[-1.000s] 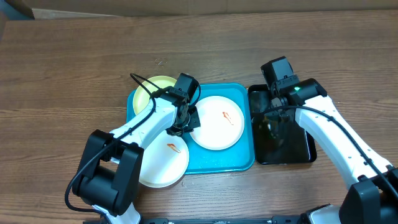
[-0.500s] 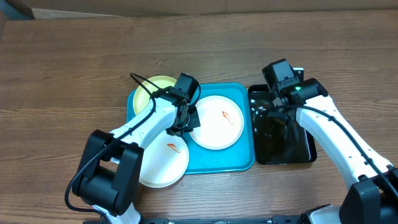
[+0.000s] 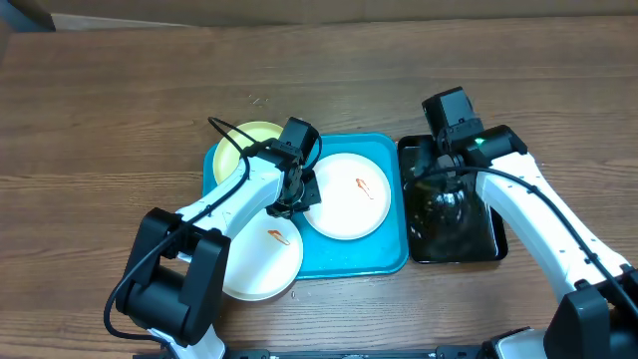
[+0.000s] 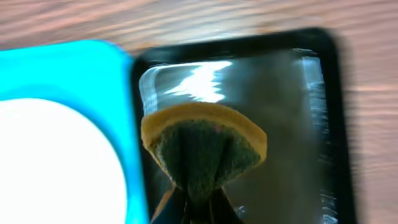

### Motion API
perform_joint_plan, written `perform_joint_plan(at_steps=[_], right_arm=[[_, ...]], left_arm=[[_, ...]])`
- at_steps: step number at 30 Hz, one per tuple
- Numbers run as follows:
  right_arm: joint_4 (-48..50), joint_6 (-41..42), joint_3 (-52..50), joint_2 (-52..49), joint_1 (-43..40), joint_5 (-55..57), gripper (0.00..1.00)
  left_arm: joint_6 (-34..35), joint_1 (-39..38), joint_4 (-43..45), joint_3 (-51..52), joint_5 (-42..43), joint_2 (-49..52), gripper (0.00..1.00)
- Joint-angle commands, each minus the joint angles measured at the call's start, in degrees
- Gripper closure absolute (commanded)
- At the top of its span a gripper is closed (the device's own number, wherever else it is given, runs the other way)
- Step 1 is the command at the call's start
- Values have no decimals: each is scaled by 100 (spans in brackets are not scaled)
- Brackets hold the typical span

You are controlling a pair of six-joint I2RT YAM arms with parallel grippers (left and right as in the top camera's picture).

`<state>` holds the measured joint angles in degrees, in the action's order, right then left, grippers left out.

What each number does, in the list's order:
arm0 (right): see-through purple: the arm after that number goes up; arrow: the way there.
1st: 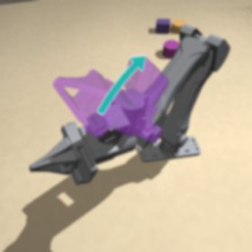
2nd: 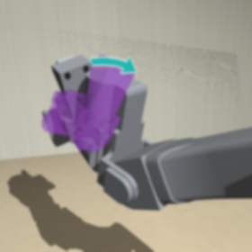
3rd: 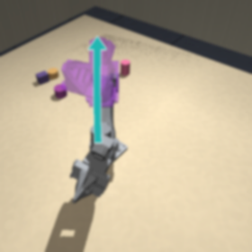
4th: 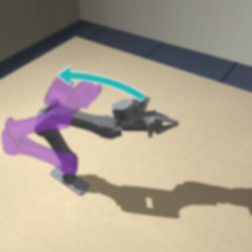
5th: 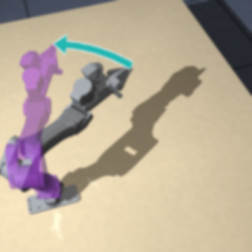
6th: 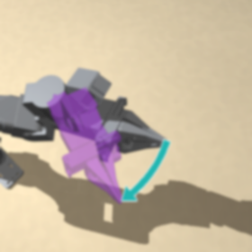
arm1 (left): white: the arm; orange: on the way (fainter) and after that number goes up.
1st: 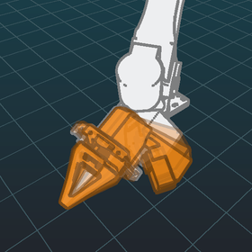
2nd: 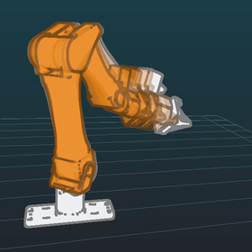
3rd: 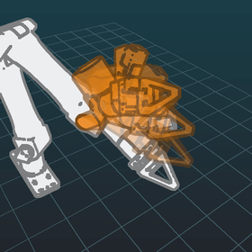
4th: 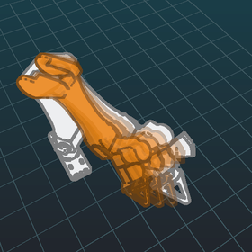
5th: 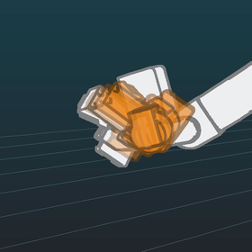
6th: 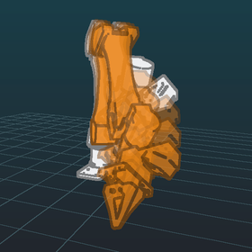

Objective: Clean dirty plates on tray and stack at the side
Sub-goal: 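Carry the sponge with the right gripper toward the right white plate, then rub the sponge over the right white plate with the right gripper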

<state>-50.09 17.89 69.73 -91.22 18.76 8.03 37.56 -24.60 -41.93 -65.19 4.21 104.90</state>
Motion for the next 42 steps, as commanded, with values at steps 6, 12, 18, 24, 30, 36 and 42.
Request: perform_joint_plan(at_steps=[6, 12, 18, 24, 30, 36, 42], right_arm=[[332, -343, 28, 44, 708, -728, 96], [391, -621, 28, -404, 1423, 417, 96], [787, -793, 28, -1163, 1718, 850, 96], [1099, -791, 28, -1628, 1718, 841, 77], [1082, -791, -2, -1628, 1718, 841, 69], [1064, -787, -118, -1628, 1718, 612, 76], [1202, -743, -337, -1628, 1716, 577, 96]], left_arm=[[76, 61, 2, 33, -247, 39, 96], [79, 61, 2, 33, -245, 39, 96], [74, 61, -4, 33, -245, 39, 96], [74, 61, -9, 33, -243, 39, 96], [74, 61, -7, 33, -225, 42, 96], [74, 61, -9, 33, -225, 39, 96], [74, 61, -7, 33, -223, 39, 96]])
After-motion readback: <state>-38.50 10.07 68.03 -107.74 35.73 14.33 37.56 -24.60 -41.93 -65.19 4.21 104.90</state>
